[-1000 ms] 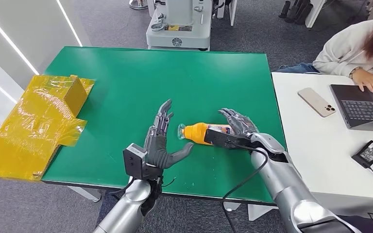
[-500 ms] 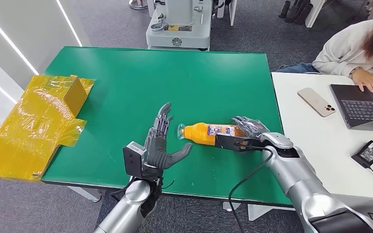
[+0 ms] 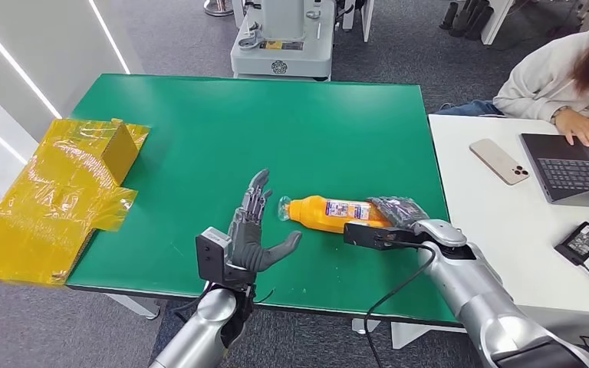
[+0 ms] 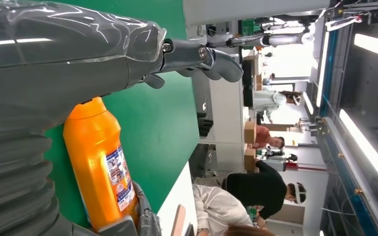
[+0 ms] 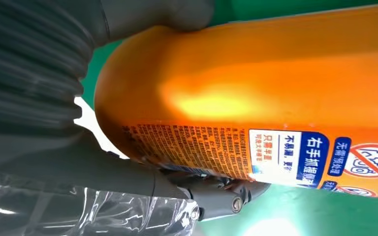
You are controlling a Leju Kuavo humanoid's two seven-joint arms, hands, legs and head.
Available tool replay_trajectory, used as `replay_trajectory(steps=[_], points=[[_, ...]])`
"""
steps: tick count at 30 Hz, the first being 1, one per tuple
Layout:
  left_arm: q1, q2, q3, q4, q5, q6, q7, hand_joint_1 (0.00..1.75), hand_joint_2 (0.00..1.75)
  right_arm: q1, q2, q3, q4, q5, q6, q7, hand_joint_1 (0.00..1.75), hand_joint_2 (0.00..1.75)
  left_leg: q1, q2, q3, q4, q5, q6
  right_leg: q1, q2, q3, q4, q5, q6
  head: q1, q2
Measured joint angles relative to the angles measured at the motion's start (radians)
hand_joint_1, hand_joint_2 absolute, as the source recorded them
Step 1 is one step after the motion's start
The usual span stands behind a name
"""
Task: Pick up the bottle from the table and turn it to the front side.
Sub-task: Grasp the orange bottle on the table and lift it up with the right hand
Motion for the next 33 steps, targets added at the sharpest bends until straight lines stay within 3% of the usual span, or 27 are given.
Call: replay_trajectory(steps=[9,15,19,22,26,33], points=[[-0.005,0.007,0.007,0.027,0.013,0.003,-0.006,0.0,1.75,0.036,-0.013,0.002,-0.01,-0.031,-0.061,-0.026,1.75,1.75,0.0,0.0,0.004,0.0,0.0,0.0,0.0,0.0,0.004,0.0,0.0,0.0,0.0,0.0],[-0.003,0.009,0.014,0.033,0.019,0.003,-0.021,0.0,1.75,0.093,-0.014,-0.026,-0.047,-0.121,-0.16,-0.136,1.75,1.75,0.0,0.0,0.004,0.0,0.0,0.0,0.0,0.0,0.005,0.0,0.0,0.0,0.0,0.0],[-0.001,0.01,0.017,0.032,0.02,0.004,-0.023,0.0,1.75,0.118,-0.014,-0.046,-0.069,-0.155,-0.171,-0.159,1.75,1.75,0.0,0.0,0.004,0.0,0.0,0.0,0.0,0.0,0.004,0.0,0.0,0.0,0.0,0.0],[0.005,0.013,0.019,0.027,0.013,0.018,-0.03,0.0,1.75,0.156,-0.011,-0.089,-0.105,-0.273,-0.158,-0.239,1.75,1.75,0.0,-0.001,0.002,0.0,0.0,0.0,0.0,-0.001,0.004,0.0,0.0,0.0,0.0,0.0],[0.018,0.021,0.022,0.001,0.003,0.031,-0.029,0.0,1.75,0.244,0.025,-0.179,-0.234,-0.454,-0.168,-0.334,1.75,1.75,0.0,-0.002,0.001,0.0,0.0,0.0,0.001,-0.002,0.003,0.0,0.0,0.0,0.0,0.0],[0.02,0.025,0.024,-0.024,-0.023,0.047,-0.013,0.0,1.75,0.408,0.106,-0.228,-0.486,-0.547,-0.302,-0.315,1.75,1.75,0.001,-0.002,0.0,-0.002,0.0,0.0,0.001,-0.002,0.001,0.0,-0.002,0.0,0.0,0.0]])
